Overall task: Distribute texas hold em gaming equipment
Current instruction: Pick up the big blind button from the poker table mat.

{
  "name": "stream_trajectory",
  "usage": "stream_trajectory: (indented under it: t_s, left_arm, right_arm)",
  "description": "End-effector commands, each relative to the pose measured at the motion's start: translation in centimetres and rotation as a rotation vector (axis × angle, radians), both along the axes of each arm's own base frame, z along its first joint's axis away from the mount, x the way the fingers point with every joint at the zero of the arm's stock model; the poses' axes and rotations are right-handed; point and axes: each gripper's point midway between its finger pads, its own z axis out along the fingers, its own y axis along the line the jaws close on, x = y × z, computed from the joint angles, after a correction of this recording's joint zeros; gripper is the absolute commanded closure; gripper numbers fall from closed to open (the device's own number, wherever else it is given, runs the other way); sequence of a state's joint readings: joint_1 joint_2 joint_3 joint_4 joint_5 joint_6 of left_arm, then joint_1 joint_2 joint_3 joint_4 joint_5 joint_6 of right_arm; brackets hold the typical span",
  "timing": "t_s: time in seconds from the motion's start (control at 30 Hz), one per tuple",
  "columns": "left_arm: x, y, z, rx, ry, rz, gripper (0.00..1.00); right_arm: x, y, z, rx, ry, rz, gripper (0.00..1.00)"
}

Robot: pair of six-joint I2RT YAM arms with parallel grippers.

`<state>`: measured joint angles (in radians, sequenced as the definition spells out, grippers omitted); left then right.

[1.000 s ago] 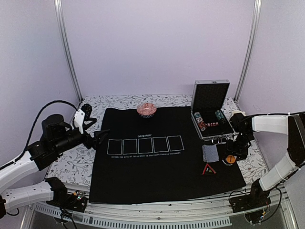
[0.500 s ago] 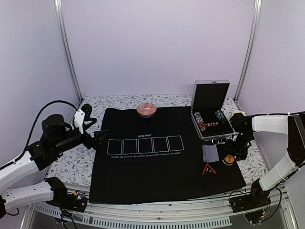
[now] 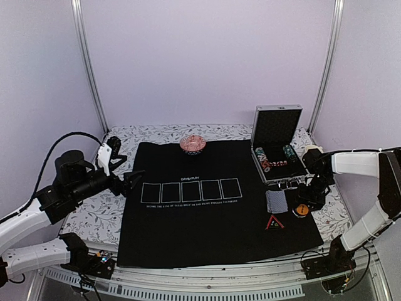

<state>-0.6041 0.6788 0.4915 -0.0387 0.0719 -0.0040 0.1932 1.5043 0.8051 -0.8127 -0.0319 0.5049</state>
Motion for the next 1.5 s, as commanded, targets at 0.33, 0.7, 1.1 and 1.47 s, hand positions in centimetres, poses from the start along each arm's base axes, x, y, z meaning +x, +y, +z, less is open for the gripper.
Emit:
stream_trajectory:
  t_s: [0.33, 0.7, 1.1, 1.47]
  left_arm:
    - [-0.1, -0.4, 1.1, -0.017, -0.025, -0.013, 0.07]
    - [0.0, -0.4, 1.0, -0.014, -0.02, -0.014, 0.07]
    - [-0.1, -0.5, 1.0, -0.016, -0.019, -0.02, 0.07]
    - [-0.1, -0.5, 1.0, -0.014, -0.021, -0.018, 0.07]
  right_arm:
    - [-1.9, -0.5, -0.4, -0.007, 0.04, -0.025, 0.38]
    - [-1.3, 0.3, -0.7, 0.033, 0.026, -0.007, 0.3]
    - [-1.1, -0.3, -0.1, -0.003, 0.019, -0.012, 0.26]
    - [-0.4, -0.7, 1.4, -0.027, -0.011, -0.012, 0.26]
